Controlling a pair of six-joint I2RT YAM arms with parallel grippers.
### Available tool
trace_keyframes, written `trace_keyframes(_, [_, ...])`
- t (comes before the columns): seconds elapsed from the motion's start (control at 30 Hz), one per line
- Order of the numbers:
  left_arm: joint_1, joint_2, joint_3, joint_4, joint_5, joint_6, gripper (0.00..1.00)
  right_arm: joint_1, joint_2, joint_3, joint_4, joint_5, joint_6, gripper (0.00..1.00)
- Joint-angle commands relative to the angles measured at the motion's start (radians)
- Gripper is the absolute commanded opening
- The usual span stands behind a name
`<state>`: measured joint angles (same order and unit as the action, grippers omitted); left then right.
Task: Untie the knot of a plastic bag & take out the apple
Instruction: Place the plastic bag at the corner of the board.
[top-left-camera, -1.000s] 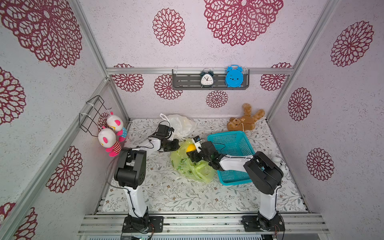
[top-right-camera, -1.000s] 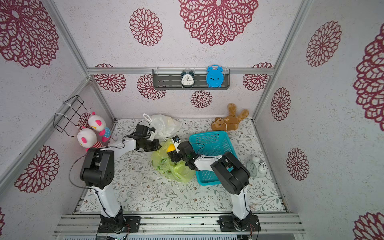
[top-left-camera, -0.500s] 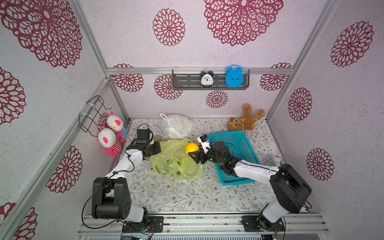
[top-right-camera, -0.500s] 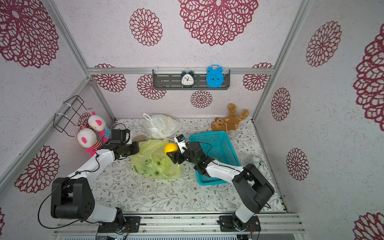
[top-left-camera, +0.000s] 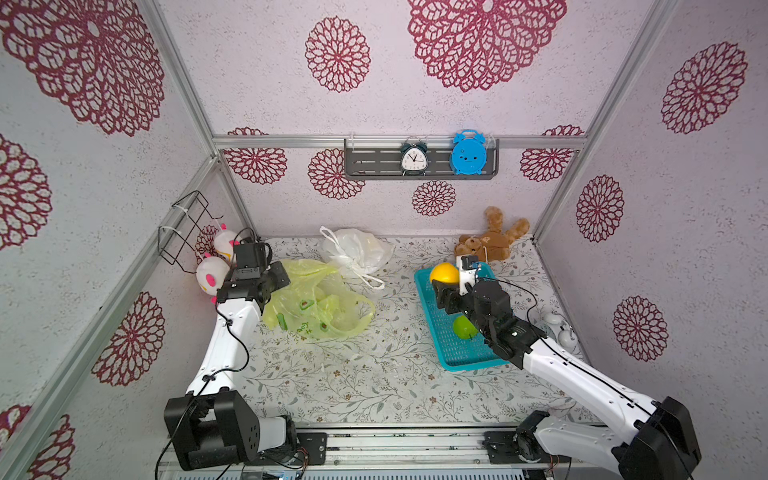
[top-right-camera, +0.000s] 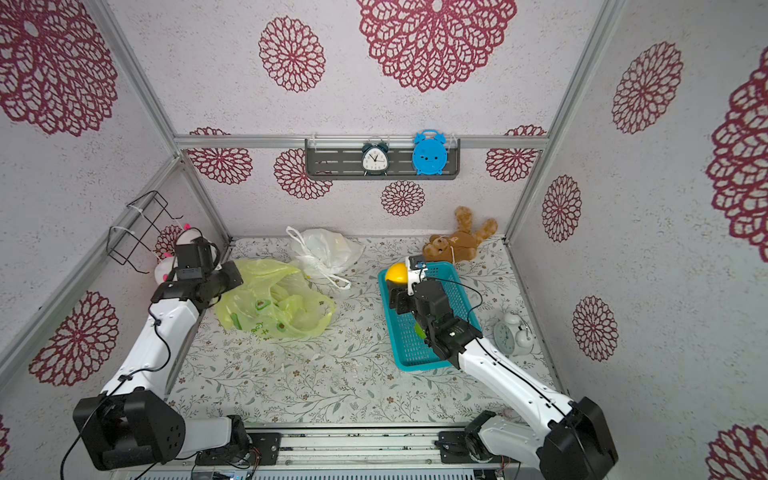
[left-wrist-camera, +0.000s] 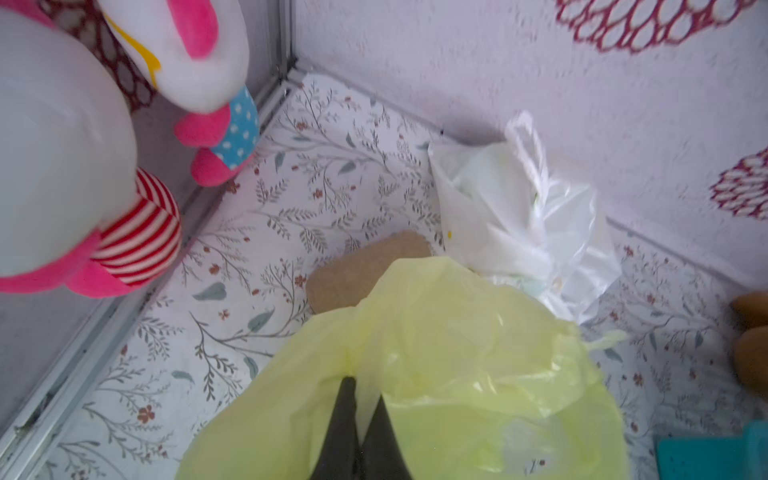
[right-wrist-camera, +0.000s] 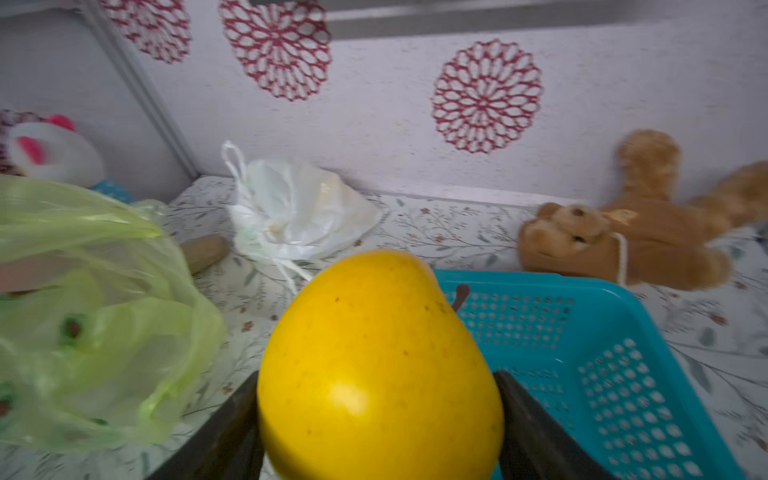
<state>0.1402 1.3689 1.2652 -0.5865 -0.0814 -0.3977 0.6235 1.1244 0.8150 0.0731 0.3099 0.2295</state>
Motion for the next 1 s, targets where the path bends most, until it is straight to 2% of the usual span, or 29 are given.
trace_keyframes(0.0, [0.035,0.114,0.158,0.012,-0.054,-0.014,0.00,-0.048,-0.012,-0.059,-0.147,0.122,0.015,0.53])
trace_keyframes(0.07, [0.054,0.208,0.276,-0.010,-0.061,-0.008,0.00,-0.063,0.008,-0.084,-0.142,0.079,0.020,0.56])
trace_keyframes(0.2, [0.093,0.373,0.478,-0.018,-0.020,-0.031,0.00,-0.078,0.091,-0.077,-0.177,0.097,0.029,0.62])
trace_keyframes(0.23, [0.102,0.420,0.528,-0.016,0.002,-0.034,0.00,-0.081,0.111,-0.067,-0.193,0.099,0.030,0.66])
trace_keyframes(0.27, [0.111,0.469,0.586,-0.021,0.044,-0.042,0.02,-0.082,0.119,-0.058,-0.209,0.103,0.035,0.76])
trace_keyframes(0.33, [0.116,0.568,0.716,-0.076,0.097,-0.039,0.22,-0.082,0.111,-0.044,-0.231,0.105,0.032,0.97])
trace_keyframes(0.37, [0.116,0.634,0.779,-0.103,0.123,-0.030,0.38,-0.082,0.093,-0.037,-0.241,0.112,0.029,0.99])
trace_keyframes(0.4, [0.117,0.668,0.822,-0.123,0.148,-0.025,0.50,-0.082,0.069,-0.031,-0.245,0.109,0.016,0.99])
trace_keyframes(0.47, [0.120,0.729,0.900,-0.165,0.167,-0.013,0.62,-0.082,0.012,-0.025,-0.239,0.099,-0.010,0.99])
trace_keyframes(0.53, [0.118,0.759,0.954,-0.210,0.180,0.007,0.71,-0.082,-0.016,-0.004,-0.244,0.076,-0.040,0.99])
trace_keyframes(0.6, [0.116,0.748,0.955,-0.211,0.177,0.026,0.98,-0.082,-0.012,0.036,-0.259,0.050,-0.066,0.99])
trace_keyframes(0.67, [0.109,0.707,0.939,-0.196,0.148,0.049,0.97,-0.079,0.007,0.073,-0.224,-0.084,-0.097,0.99])
trace_keyframes(0.77, [0.100,0.645,0.959,-0.194,0.149,0.069,0.97,-0.056,0.096,0.119,-0.084,-0.377,-0.134,0.97])
trace_keyframes(0.87, [0.068,0.533,0.937,-0.191,0.135,0.113,0.97,-0.002,0.272,0.228,0.002,-0.472,-0.192,0.93])
trace_keyframes(0.97, [0.021,0.449,0.843,-0.142,0.158,0.182,0.97,0.030,0.498,0.434,-0.042,-0.479,-0.254,0.89])
